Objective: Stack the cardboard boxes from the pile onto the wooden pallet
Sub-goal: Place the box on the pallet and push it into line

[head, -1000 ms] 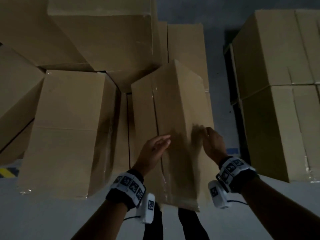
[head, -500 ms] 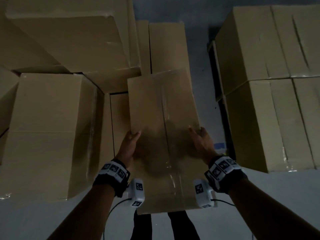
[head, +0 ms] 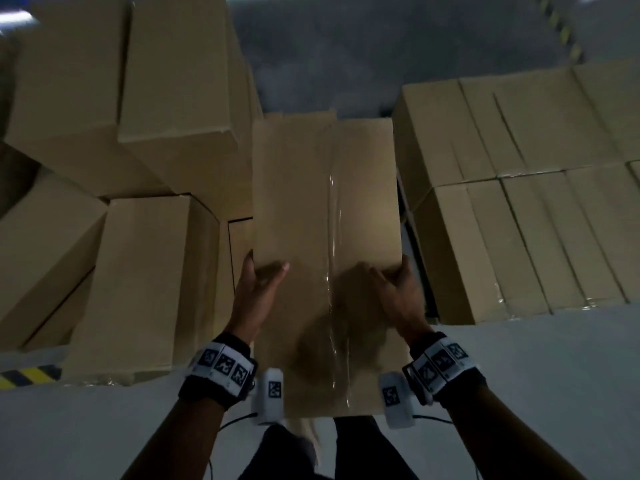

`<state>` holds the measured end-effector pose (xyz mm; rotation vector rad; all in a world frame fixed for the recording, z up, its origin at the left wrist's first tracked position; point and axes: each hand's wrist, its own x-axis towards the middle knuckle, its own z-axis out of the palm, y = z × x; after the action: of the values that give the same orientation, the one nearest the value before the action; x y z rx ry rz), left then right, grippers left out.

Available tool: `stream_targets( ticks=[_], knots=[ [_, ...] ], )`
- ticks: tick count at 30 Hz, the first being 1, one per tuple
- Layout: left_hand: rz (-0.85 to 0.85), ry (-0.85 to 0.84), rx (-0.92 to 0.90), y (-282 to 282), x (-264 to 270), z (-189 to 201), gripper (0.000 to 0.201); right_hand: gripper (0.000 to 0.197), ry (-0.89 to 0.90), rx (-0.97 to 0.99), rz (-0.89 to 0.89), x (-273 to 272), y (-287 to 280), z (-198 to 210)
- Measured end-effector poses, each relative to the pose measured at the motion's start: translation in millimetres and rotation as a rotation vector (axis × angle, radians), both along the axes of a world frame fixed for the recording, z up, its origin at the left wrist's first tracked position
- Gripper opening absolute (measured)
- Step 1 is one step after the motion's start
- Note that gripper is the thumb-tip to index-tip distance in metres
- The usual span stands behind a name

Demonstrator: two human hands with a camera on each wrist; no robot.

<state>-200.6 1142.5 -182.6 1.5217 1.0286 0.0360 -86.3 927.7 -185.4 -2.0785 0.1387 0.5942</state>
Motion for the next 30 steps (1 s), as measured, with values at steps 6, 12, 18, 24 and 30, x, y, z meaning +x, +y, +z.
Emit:
stream_targets(
  ticks=[6,12,18,24,30],
  knots=[
    [0.018,-0.19,0.053,-25.1,-34.6,81.9,0.088,0.072,-0.272,-0.016,-0.001,-50.0,-24.9,97.0],
    [0.011,-0.371,0.109,-46.5,-80.2,142.6,0.083,0.084,-0.539,-0.033,-0.011,-113.5,-53.5,164.3],
    [-0.113,-0.54,0.184,-94.7,-81.6,191.2,0.067,0.081,-0.634,0.027,-0.141,-144.6,-107.0,214.5],
    [-0.27,-0.635,0.182,-180.7,-45.2,229.2,0.061,0.082,-0.674,0.072,-0.304,-144.3,-197.8,248.4],
    [-0.49,-0.738,0.175,-322.8,10.7,248.8,0.04,0.093,-0.697,0.052,-0.524,-134.2,-341.7,260.6]
  ],
)
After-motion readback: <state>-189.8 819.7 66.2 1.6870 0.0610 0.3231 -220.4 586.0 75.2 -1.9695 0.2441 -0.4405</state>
